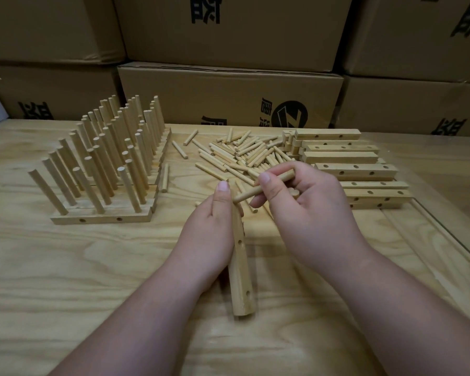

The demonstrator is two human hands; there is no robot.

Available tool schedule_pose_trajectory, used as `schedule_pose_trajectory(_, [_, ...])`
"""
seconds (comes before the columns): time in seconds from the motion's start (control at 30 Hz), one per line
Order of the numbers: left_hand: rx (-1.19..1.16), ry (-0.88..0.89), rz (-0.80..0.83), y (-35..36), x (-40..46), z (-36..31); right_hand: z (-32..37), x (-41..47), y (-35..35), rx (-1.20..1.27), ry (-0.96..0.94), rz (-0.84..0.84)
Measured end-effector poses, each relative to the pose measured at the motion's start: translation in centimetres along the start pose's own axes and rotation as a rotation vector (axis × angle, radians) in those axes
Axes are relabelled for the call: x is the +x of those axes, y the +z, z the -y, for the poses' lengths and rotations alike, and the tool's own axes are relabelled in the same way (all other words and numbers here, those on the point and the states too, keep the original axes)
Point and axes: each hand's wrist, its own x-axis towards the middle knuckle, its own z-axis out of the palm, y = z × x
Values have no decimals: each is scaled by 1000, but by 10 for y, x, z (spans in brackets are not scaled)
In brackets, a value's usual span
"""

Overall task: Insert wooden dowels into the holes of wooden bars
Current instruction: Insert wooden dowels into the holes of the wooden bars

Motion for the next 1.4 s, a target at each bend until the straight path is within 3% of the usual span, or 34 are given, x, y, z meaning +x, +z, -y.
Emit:
schedule_pose_trajectory(0.1, [3,-21,4,0,0,0,-5,2,-3,158,113,43])
schedule_pose_trajectory(0.33, [16,18,-19,3,0,0,-2,-3,5,8,-32,-25])
schedule_pose_trajectory(0.6, [40,74,-21,5,0,1,-6,0,-1,151,107,28])
schedule_pose_trajectory(0.9, [36,67,-30,5,0,1,-2,-4,8,25,-17,-30])
schedule_pose_trajectory(1.1, [41,36,-21,4,0,1,-4,0,3,119,73,16])
schedule_pose_trajectory(1.4, [22,13,-16,3,0,0,-3,-4,6,122,54,5])
